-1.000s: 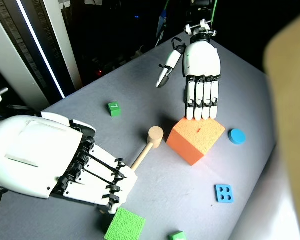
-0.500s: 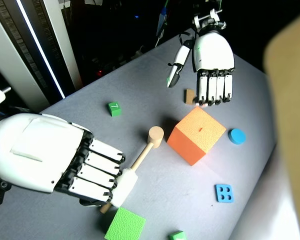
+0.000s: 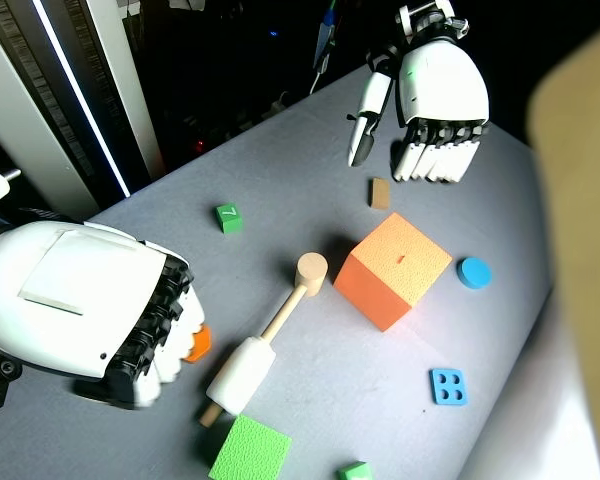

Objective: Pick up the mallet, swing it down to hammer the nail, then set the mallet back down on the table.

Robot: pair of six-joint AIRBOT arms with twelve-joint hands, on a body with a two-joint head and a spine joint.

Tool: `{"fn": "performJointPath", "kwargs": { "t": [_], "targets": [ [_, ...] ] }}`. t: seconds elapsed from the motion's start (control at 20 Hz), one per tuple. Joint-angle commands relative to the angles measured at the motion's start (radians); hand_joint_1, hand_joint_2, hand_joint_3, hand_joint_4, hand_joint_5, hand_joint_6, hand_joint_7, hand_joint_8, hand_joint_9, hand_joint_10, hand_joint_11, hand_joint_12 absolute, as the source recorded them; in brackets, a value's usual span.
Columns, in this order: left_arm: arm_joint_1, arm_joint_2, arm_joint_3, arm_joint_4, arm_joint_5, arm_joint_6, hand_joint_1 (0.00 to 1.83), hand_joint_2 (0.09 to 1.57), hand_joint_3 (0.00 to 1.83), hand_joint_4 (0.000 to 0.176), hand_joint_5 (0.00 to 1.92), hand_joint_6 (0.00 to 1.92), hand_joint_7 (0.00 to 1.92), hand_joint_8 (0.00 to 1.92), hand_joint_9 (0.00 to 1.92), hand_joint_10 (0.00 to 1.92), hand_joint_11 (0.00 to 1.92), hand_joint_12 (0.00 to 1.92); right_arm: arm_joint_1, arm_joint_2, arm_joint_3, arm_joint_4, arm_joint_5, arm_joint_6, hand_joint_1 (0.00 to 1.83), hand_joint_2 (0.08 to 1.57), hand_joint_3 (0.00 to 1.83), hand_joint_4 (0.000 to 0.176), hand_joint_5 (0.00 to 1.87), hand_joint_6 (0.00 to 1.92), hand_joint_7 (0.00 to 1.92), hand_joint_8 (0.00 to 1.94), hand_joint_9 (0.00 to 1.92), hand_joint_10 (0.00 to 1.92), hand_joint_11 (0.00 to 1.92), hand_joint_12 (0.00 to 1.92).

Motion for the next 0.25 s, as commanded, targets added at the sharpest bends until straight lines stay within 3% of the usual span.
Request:
{"fn": "performJointPath", "kwargs": {
  "t": [0.0, 0.2],
  "targets": [
    [-0.015, 0.016, -0.002, -0.022, -0.087, -0.001, 0.98, 1.40, 0.00, 0.175, 1.31, 1.92, 1.43, 1.92, 1.41, 1.92, 1.41, 1.92, 0.010, 0.012, -0.002, -0.020, -0.107, 0.003, 0.72, 1.54, 0.02, 0.170, 1.52, 1.92, 1.67, 1.94, 1.75, 1.92, 1.82, 1.92],
    [-0.016, 0.030, -0.008, -0.016, -0.092, -0.001, 0.98, 1.39, 0.00, 0.176, 1.38, 1.92, 1.47, 1.92, 1.44, 1.92, 1.42, 1.92, 0.009, 0.023, -0.002, -0.073, -0.116, 0.058, 0.77, 1.54, 0.01, 0.176, 1.53, 1.92, 1.66, 1.94, 1.73, 1.92, 1.82, 1.92]
  ]
}}
